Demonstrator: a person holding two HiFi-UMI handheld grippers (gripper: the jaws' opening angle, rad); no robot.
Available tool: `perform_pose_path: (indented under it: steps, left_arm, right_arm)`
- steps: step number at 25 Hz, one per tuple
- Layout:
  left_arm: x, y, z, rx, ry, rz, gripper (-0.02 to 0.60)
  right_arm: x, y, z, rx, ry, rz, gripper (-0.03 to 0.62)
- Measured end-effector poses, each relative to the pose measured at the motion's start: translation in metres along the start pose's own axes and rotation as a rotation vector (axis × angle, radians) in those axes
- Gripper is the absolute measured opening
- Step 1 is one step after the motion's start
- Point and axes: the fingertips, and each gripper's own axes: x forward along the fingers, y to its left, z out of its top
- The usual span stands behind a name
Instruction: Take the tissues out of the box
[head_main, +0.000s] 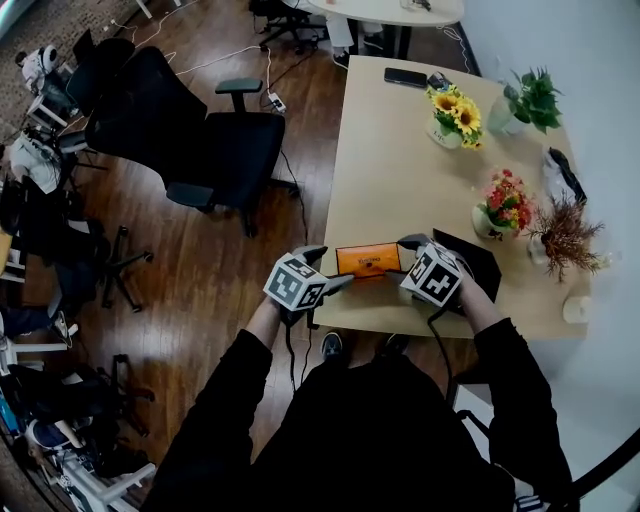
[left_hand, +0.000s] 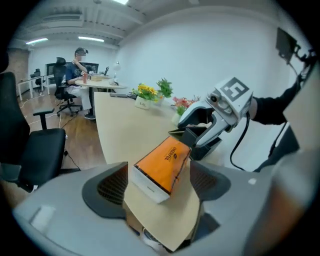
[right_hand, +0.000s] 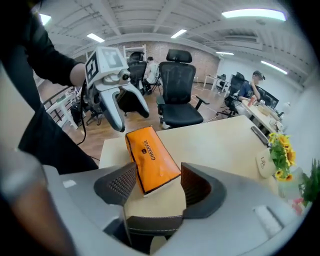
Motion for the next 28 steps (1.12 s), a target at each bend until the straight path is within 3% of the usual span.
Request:
perform_pose_path:
  steps: [5,11,15,19,24,28]
  left_arm:
    - [-0.038,-0.027,0.004,-0.023,-0.171,0.065,0.358]
    - [-0.092,-0.058,0.010,-0.139,-0.390,0.174,0.242]
    - [-0.112,-0.073,0.005,-0.144,-0.441,0.249,0.203]
    - [-0.121,-0.089,0.009,-0.090,-0.469,0.266,0.182]
    - [-0.120,-0.103,0.035,-0.023,-0.503,0.261,0.166]
    - [-0.115,-0.114,0.050,0.016,-0.512,0.255,0.158]
  right_arm:
    - [-0.057,-0.006,0.007,0.208,-0.207,-0.103,0.218]
    - [-0.136,-0.004,-0.003,0.587,-0.537,-0.341,0.101]
    - [-0.171,0.010,-0.022,0.761,-0.689,-0.446,0.013]
    - [-0.195,0.031,-0.022,0.770,-0.755,-0.505,0.000]
    - [-0.220,0.035,-0.009,0.687,-0.809,-0.595,0.000]
    - [-0.229,0.033,-0.003,0.656,-0.844,-0.611,0.000]
